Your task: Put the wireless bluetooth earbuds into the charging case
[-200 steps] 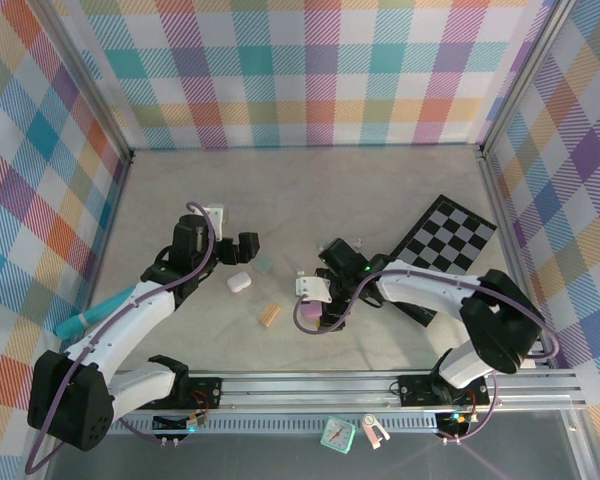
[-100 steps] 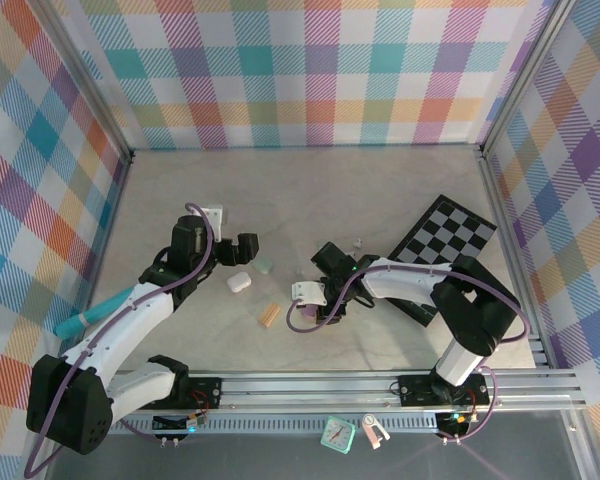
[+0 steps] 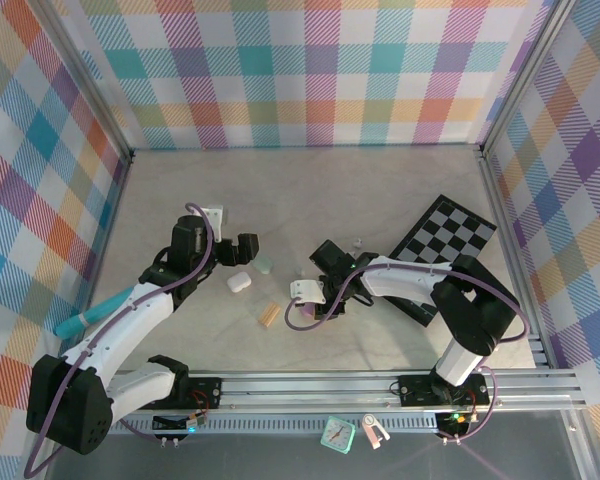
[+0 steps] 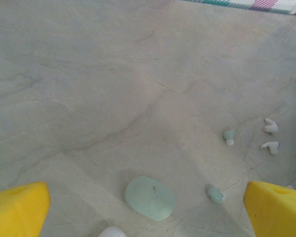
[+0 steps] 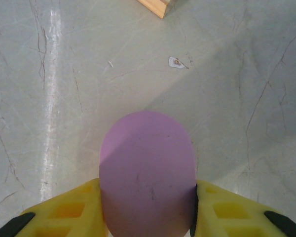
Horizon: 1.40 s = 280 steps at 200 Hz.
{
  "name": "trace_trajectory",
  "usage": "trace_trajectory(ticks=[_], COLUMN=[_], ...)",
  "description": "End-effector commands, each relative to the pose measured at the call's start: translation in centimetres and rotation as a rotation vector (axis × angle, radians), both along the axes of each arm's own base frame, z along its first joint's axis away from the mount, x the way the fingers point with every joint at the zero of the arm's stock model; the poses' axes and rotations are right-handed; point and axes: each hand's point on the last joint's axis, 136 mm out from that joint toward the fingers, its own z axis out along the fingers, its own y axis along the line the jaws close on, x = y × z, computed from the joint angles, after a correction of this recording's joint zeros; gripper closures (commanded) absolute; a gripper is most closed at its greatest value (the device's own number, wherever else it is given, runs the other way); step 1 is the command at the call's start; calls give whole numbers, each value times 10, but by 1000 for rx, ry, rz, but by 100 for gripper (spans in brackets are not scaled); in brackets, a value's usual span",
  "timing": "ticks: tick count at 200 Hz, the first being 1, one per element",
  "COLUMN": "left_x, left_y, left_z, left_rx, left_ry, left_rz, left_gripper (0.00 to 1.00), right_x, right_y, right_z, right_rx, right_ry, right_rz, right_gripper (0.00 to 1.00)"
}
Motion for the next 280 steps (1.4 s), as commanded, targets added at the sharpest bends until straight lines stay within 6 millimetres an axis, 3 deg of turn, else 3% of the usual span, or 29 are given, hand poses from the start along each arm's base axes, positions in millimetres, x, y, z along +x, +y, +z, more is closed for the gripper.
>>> trace_trajectory(ticks=[1,39,74,103,136,162,174,226,280], left_x=[-2,-8,-28,-61,-77,-95,-108,-125,-131], left_y=[1,-12,-45,-88,-119,-143,-154,-180,-190], left_z=[15,16,31,44,55,45,44,52,63], left_rx=[-5,-80,-166,-131,-126,-114,-121,-243,-281], left_ry=[-23,9,-89,-300,-457,-489,-502,-466,-454], left_rz=[-11,-56,-252,-550,-717,-900,-1010,-1139,-1196], left_gripper=[0,0,0,0,0,0,7,18,33], right_x=[0,10,23,31,25,16,10,-8,-10], right_y=[4,7,-1,-13,-23,-26,-26,-24,-23], right_z=[12,51,97,132,166,189,199,227,221], right_rx=[25,158,317,398,429,435,438,486,446], right_ry=[-2,-7,7,27,75,103,122,162,174], right_rz=[-4,-63,-132,-162,-156,-127,-109,-54,-47], right_gripper=[62,62,63,65,66,67,67,68,69])
